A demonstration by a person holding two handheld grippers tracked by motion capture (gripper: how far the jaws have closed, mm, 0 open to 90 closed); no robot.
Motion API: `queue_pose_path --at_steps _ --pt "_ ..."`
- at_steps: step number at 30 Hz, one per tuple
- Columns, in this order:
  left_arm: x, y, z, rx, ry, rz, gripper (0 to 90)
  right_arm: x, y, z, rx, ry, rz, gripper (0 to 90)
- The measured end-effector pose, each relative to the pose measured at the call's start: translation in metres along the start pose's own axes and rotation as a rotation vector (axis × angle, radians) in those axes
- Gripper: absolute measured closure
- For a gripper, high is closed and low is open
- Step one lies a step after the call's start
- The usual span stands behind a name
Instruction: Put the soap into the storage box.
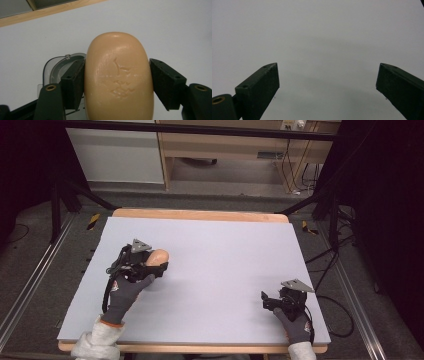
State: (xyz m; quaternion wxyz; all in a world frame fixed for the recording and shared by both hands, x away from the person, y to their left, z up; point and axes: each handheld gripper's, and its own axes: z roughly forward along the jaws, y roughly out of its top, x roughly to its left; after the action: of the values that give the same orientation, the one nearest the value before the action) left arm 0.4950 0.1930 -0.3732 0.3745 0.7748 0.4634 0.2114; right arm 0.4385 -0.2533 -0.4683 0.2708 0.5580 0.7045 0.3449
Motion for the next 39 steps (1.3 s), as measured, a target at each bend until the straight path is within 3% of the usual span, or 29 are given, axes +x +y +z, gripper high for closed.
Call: queue_pose_path --at_steps 9,20,39 --pt "0.021 -0.001 0.009 0.014 0.036 -0.035 31.7 0.001 0.0 0.001 0.003 -0.001 -0.001 5.0" --pt "0.034 -0.008 0.023 0.054 0.058 -0.062 31.7 0.001 0.0 0.001 0.006 0.004 0.001 5.0" --pt "0.044 -0.02 0.039 0.104 0.081 -0.073 31.8 0.001 0.0 0.002 0.008 0.003 -0.005 5.0"
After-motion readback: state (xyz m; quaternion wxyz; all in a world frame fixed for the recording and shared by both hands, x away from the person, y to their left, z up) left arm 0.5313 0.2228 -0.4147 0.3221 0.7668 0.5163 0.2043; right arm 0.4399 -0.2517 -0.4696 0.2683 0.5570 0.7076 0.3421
